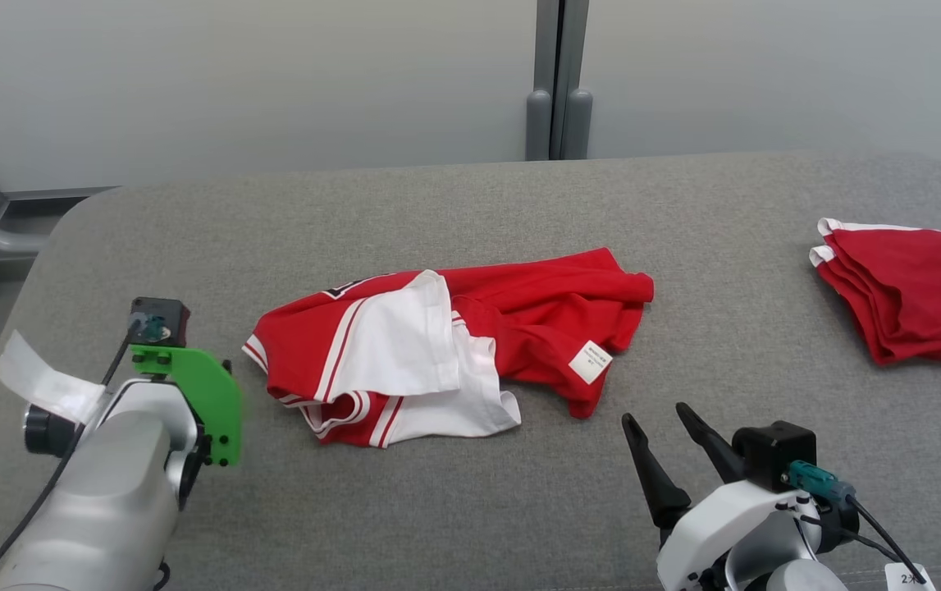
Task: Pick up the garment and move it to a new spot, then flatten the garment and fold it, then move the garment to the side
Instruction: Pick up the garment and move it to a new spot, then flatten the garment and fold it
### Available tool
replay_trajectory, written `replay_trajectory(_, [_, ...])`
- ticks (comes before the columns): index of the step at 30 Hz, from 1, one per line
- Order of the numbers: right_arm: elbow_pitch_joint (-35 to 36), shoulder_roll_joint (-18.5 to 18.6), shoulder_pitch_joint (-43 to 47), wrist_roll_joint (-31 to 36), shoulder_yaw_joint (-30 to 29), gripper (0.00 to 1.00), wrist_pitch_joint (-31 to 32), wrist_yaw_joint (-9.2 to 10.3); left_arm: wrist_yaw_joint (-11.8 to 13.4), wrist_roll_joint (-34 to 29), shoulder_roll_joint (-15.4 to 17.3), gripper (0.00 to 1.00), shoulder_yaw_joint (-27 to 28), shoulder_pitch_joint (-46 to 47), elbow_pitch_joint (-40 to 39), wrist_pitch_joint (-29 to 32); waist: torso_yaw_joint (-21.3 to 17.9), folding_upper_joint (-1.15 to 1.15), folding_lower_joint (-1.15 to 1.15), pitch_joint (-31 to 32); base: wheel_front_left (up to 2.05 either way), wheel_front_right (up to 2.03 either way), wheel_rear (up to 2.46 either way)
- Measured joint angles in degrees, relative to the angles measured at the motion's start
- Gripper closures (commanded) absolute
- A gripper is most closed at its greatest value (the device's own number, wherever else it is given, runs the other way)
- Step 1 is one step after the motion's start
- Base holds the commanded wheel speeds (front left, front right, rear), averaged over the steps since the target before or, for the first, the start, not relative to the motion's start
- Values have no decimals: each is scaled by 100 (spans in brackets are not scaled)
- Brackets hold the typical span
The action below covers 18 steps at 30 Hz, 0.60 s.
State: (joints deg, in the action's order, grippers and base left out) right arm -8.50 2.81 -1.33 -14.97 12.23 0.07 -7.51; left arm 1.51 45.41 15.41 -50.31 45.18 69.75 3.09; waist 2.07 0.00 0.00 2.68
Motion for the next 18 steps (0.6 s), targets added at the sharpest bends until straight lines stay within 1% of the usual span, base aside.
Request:
replay_trajectory(5, [-4,1,-4,-2,37,0,1,0,-323,-26,-176,0,-152,-1,-280,-68,4,0,0,-18,0,0,0])
replay_trajectory(11, [-16,-1,-17,-8,44,0,-1,0,-411,-188,-346,0,-374,-1,-479,-62,-157,0,0,-53,0,0,0])
replay_trajectory(14, [-27,1,-26,-8,31,0,-16,0,-513,-287,-390,0,-545,-12,-580,-54,-279,0,0,-77,0,0,0])
replay_trajectory(18, [-35,1,-63,-8,-4,0,-20,0,-577,-389,-506,0,-726,-94,-671,2,-457,0,0,-118,0,0,0])
